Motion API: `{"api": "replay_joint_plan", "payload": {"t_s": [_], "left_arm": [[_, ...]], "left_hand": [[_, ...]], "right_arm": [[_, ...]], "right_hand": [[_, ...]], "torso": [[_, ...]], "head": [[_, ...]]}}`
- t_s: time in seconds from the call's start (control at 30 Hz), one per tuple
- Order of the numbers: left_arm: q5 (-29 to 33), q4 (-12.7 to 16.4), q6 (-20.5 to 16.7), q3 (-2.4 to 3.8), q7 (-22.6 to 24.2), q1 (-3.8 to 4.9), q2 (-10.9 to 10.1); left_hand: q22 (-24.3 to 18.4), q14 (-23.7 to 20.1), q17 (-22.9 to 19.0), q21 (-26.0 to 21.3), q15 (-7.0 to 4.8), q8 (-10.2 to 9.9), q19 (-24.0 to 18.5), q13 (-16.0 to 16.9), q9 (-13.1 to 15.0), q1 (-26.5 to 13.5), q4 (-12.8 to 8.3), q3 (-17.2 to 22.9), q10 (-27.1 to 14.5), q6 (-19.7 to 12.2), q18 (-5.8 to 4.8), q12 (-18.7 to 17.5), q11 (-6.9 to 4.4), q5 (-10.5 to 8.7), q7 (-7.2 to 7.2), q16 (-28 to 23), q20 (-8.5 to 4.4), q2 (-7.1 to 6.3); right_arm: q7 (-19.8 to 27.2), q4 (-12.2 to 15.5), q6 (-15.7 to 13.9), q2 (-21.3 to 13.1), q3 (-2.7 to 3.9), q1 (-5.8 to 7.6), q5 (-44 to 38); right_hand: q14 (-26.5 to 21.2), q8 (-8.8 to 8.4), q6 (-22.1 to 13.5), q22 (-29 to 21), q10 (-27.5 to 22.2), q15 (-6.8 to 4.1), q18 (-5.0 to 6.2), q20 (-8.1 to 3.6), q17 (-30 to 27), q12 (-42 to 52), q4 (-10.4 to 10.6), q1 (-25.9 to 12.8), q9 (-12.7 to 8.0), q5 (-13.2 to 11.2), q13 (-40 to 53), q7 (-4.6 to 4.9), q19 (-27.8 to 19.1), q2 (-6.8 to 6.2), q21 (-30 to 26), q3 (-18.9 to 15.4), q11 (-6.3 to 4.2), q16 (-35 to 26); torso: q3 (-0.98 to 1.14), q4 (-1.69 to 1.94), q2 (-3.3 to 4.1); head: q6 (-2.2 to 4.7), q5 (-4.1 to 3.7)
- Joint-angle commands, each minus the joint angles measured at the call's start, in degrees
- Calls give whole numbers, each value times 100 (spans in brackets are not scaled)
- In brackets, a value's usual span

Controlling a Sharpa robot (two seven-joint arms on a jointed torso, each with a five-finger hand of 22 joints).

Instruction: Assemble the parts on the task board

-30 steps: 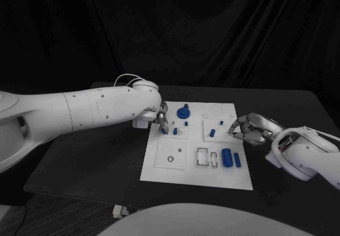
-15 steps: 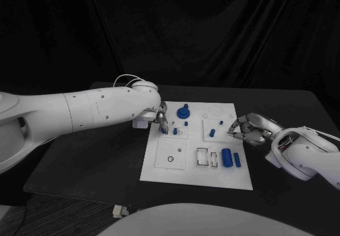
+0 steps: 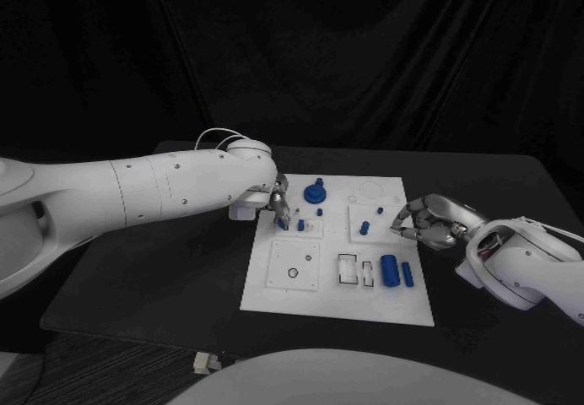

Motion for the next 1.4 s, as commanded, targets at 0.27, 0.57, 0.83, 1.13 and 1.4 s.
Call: {"api": "replay_joint_plan", "payload": {"t_s": [0.27, 0.57, 0.83, 1.13, 1.4], "left_arm": [[0, -1, -42, 0, 99, -26, 40], [0, -12, 15, 0, 94, -51, 61], [0, -27, 30, 0, 83, -72, 66], [0, -63, 8, 0, 96, -93, 87], [0, -82, -3, 0, 123, -113, 115]], "left_hand": [[1141, 606, 1510, 30, -22, -40, 30, 1120, -7, 44, -502, 475, 313, 138, 14, 37, -23, 17, -180, 38, -6, 31], [1138, 606, 1510, 19, -23, -43, 25, 1118, -11, 43, -500, 471, 312, 144, 16, 35, -24, 14, -182, 38, -6, 31], [1138, 606, 1510, 19, -23, -43, 25, 1118, -11, 43, -500, 471, 312, 144, 16, 35, -24, 14, -182, 38, -6, 31], [1137, 606, 1510, 17, -24, -52, 25, 1109, -19, 44, -498, 466, 306, 150, 17, 22, -27, 5, -183, 38, -7, 33], [1136, 606, 1510, 14, -27, -81, 27, 1107, -43, 50, -492, 450, 308, 158, 18, 21, -28, -55, -185, 38, -8, 42]], "right_arm": [[-93, 18, -4, -10, 3, -18, -10], [-97, 19, -7, -11, 3, -19, -10], [-98, 20, -7, -10, 3, -19, -10], [-96, 17, -4, -5, 3, -20, -10], [-94, 11, -1, -1, 3, -21, -10]], "right_hand": [[582, 29, -23, 384, 588, -42, 100, -9, 1441, -32, -17, 57, -7, 32, 1495, -30, -24, -14, -14, 34, -33, -32], [582, 30, -24, 385, 588, -43, 99, -10, 1440, -32, -22, 62, -8, 35, 1495, -30, -20, -13, -8, 39, -34, -32], [582, 30, -24, 385, 588, -43, 99, -10, 1440, -32, -22, 62, -8, 35, 1495, -30, -20, -13, -8, 39, -34, -32], [582, 30, -24, 385, 588, -43, 99, -10, 1440, -32, -22, 62, -8, 35, 1495, -30, -20, -13, -8, 39, -34, -32], [580, 32, -26, 379, 588, -44, 103, -11, 1432, -32, -26, 64, -9, 38, 1495, -30, -22, -13, -37, 43, -34, -38]], "torso": [[1, -1, -1], [1, 0, 0], [0, 0, 0], [2, 1, 0], [1, 0, -1]], "head": [[-1, 0], [-1, 5], [-1, 1], [-1, 9], [-1, 10]]}}
